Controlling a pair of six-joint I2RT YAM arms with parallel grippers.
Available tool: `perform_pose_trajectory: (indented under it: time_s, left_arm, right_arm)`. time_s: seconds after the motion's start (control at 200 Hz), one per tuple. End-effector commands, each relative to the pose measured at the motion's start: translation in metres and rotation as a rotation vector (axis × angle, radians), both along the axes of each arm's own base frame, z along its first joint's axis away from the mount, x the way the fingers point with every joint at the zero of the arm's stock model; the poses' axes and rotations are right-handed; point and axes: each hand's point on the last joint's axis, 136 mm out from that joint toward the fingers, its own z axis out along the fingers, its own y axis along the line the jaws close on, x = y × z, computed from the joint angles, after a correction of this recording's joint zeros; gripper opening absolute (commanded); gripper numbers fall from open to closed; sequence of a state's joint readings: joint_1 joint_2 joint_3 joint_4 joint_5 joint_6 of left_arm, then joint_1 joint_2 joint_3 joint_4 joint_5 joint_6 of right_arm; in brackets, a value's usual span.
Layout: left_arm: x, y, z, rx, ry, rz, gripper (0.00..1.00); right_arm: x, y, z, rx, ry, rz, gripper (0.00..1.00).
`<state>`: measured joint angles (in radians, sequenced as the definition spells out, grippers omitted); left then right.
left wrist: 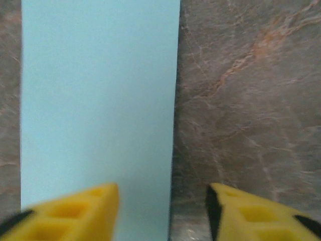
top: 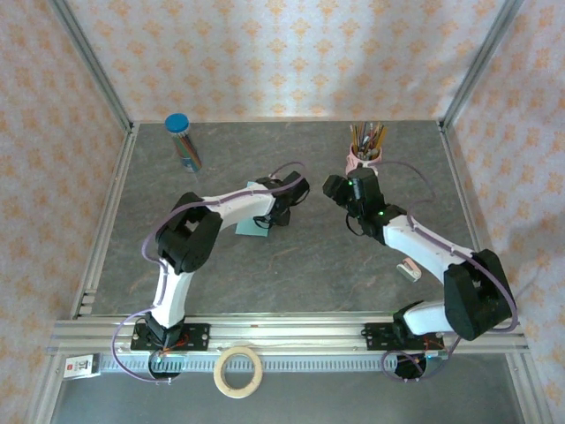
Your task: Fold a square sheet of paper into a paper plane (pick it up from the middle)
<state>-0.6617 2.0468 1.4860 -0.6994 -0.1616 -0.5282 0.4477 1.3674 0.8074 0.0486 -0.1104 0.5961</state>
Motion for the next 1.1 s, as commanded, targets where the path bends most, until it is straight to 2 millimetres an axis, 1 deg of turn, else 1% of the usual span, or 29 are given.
perform_pose_trajectory:
  time_s: [0.0,0.015,0.02,0.03,0.08,0.145,0.235,0.39,0.45,0.495,0.566,0.616,0.721,0.861,0.971,1.096]
  left_arm:
    - [0.014,-0.007,0.035,-0.247,-0.057,0.040,0.60]
    - [0.015,-0.006,0.033,-0.269,-0.052,0.045,0.61]
    - [0.015,-0.006,0.039,-0.283,-0.063,0.044,0.62]
    - [0.016,-0.005,0.045,-0.306,-0.073,0.049,0.62]
    - [0.020,0.000,0.056,-0.391,-0.098,0.069,0.64]
    - [0.026,0.013,0.069,-0.477,-0.144,0.094,0.68]
    - [0.034,0.033,0.083,-0.567,-0.212,0.149,0.73]
    - [0.044,0.064,0.093,-0.606,-0.295,0.195,0.89]
    - [0.049,0.074,0.095,-0.602,-0.313,0.212,0.93]
    - [0.052,0.084,0.095,-0.594,-0.323,0.234,0.95]
    - [0.056,0.091,0.096,-0.593,-0.332,0.251,0.99]
    - [0.059,0.096,0.099,-0.602,-0.342,0.267,0.99]
    - [0.062,0.105,0.102,-0.608,-0.354,0.304,1.00]
    - [0.063,0.115,0.098,-0.616,-0.363,0.356,0.99]
    - [0.060,0.118,0.095,-0.660,-0.371,0.371,0.99]
    - [0.055,0.122,0.092,-0.710,-0.369,0.383,0.99]
  right_arm:
    - [0.000,0.018,-0.011,0.026,0.027,0.103,0.59]
    - [0.000,0.021,-0.011,0.032,0.029,0.117,0.58]
    - [0.000,0.022,-0.011,0.033,0.029,0.121,0.58]
    - [-0.001,0.025,-0.013,0.035,0.033,0.133,0.58]
    - [-0.002,0.040,-0.015,0.046,0.034,0.196,0.55]
    - [-0.003,0.059,-0.019,0.031,0.034,0.259,0.53]
    - [-0.007,0.093,-0.026,0.000,0.039,0.367,0.48]
    - [-0.018,0.150,-0.051,0.009,0.119,0.542,0.34]
    - [-0.021,0.171,-0.059,0.008,0.151,0.592,0.30]
    - [-0.022,0.183,-0.063,0.010,0.170,0.622,0.28]
    - [-0.024,0.201,-0.071,0.010,0.193,0.665,0.25]
    - [-0.024,0.211,-0.077,0.006,0.206,0.692,0.24]
    - [-0.021,0.224,-0.092,-0.025,0.247,0.727,0.22]
    - [-0.017,0.227,-0.114,-0.080,0.284,0.757,0.22]
    - [-0.012,0.223,-0.129,-0.149,0.299,0.754,0.22]
    - [-0.011,0.212,-0.144,-0.233,0.311,0.764,0.22]
